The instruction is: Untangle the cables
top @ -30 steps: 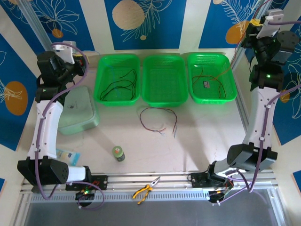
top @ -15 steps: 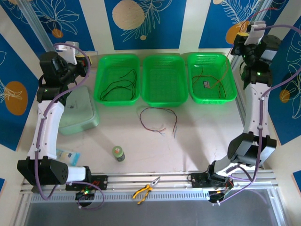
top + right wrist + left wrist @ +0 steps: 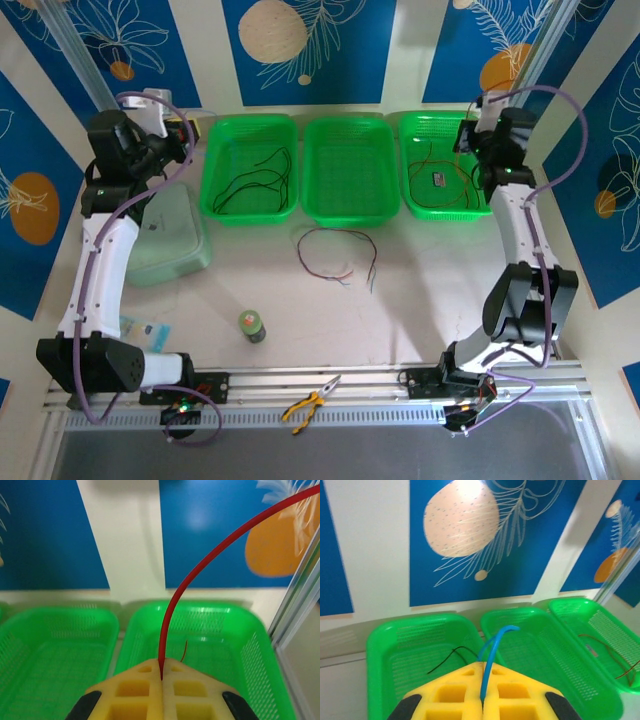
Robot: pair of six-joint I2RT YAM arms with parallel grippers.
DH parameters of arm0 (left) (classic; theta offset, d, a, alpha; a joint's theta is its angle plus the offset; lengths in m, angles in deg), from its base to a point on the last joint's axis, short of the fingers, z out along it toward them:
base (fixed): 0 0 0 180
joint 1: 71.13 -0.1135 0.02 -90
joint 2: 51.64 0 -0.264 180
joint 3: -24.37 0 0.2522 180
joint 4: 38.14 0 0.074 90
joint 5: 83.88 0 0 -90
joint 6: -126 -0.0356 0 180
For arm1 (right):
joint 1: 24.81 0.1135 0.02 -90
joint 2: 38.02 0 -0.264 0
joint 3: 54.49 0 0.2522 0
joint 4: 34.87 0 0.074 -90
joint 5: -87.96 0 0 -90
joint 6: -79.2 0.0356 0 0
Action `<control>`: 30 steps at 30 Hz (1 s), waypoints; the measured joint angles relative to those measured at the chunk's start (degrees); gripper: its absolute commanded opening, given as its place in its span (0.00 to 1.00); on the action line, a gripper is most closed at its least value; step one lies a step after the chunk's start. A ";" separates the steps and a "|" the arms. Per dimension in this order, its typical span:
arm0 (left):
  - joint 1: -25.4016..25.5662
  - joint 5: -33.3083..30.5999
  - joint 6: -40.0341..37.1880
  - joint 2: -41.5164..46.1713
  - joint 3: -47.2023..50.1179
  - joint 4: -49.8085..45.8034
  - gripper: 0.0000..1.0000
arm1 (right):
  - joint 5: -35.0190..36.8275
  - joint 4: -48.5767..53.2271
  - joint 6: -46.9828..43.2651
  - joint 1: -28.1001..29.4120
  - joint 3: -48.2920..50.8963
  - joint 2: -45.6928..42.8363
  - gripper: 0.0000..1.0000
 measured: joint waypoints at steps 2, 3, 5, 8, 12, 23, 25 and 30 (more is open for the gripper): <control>2.47 -0.17 0.35 0.00 -0.07 0.92 0.00 | 0.39 0.15 0.44 0.44 1.68 2.05 0.00; 4.20 -0.39 0.15 -0.09 -0.26 0.94 0.00 | 0.39 0.39 0.79 0.44 2.03 3.26 0.00; 8.20 -0.87 -0.81 -0.79 -1.05 0.90 0.00 | 0.37 1.38 1.86 0.22 2.08 6.03 0.00; 13.18 -1.11 -1.68 -3.10 -2.80 0.98 0.00 | 0.09 4.68 3.58 -0.42 1.07 9.99 0.00; 17.49 -2.14 -2.69 -6.91 -4.07 1.16 0.00 | -1.60 12.28 6.82 -2.14 -5.53 17.05 0.00; 22.80 -2.71 -2.82 -17.51 -11.87 5.29 0.00 | -6.14 30.05 15.30 -6.19 -18.40 30.47 0.48; 23.69 -2.71 -2.84 -19.52 -13.05 6.14 0.00 | -6.14 31.76 16.50 -6.36 -18.49 30.84 0.71; 25.35 -2.69 -2.84 -25.46 -15.74 7.58 0.00 | -6.16 32.13 19.47 -6.05 -15.93 29.27 0.76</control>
